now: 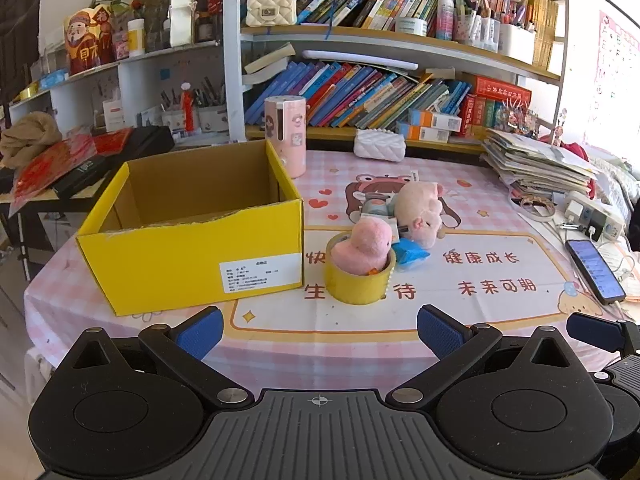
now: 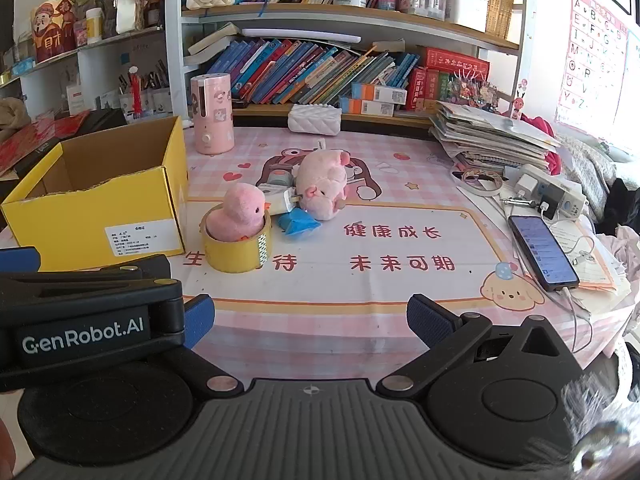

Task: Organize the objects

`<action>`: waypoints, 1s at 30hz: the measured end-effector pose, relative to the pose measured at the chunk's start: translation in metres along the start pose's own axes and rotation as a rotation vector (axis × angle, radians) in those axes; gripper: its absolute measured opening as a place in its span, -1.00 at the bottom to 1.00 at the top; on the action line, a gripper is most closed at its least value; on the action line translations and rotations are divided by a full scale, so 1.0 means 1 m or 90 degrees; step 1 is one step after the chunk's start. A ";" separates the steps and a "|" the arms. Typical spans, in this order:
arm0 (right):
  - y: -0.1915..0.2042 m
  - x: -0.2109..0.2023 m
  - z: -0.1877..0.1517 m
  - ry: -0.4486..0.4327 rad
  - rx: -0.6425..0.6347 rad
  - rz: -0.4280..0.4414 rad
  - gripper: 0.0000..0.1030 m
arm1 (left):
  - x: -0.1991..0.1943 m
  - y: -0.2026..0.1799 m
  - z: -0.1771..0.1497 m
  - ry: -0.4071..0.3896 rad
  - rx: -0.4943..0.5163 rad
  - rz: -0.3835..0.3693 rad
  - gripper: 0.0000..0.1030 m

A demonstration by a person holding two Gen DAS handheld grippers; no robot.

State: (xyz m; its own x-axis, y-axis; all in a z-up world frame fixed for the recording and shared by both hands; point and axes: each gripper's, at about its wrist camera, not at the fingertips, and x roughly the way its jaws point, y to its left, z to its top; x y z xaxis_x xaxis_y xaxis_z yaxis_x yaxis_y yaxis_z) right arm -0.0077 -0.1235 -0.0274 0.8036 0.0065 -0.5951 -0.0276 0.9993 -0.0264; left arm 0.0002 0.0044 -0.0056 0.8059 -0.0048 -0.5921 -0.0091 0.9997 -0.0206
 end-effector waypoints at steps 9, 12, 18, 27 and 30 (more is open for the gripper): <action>-0.002 0.004 0.003 0.003 -0.001 0.003 1.00 | 0.000 0.003 0.002 0.004 -0.002 0.000 1.00; -0.002 0.004 0.002 0.003 -0.001 0.003 1.00 | -0.001 0.005 0.002 0.005 -0.002 -0.001 1.00; -0.001 0.005 0.001 0.003 -0.002 0.002 1.00 | 0.000 0.003 0.001 0.007 -0.003 0.000 1.00; 0.000 0.006 0.001 0.006 -0.001 0.002 1.00 | 0.003 0.002 0.000 0.012 -0.003 0.001 1.00; 0.000 0.007 -0.001 0.008 -0.001 0.002 1.00 | 0.004 0.003 0.000 0.014 -0.004 0.002 1.00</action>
State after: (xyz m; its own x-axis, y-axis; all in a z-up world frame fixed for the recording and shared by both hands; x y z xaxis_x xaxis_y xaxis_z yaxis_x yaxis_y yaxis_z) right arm -0.0026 -0.1240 -0.0322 0.7960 0.0094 -0.6052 -0.0308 0.9992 -0.0251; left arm 0.0034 0.0075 -0.0078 0.7923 -0.0030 -0.6102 -0.0144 0.9996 -0.0236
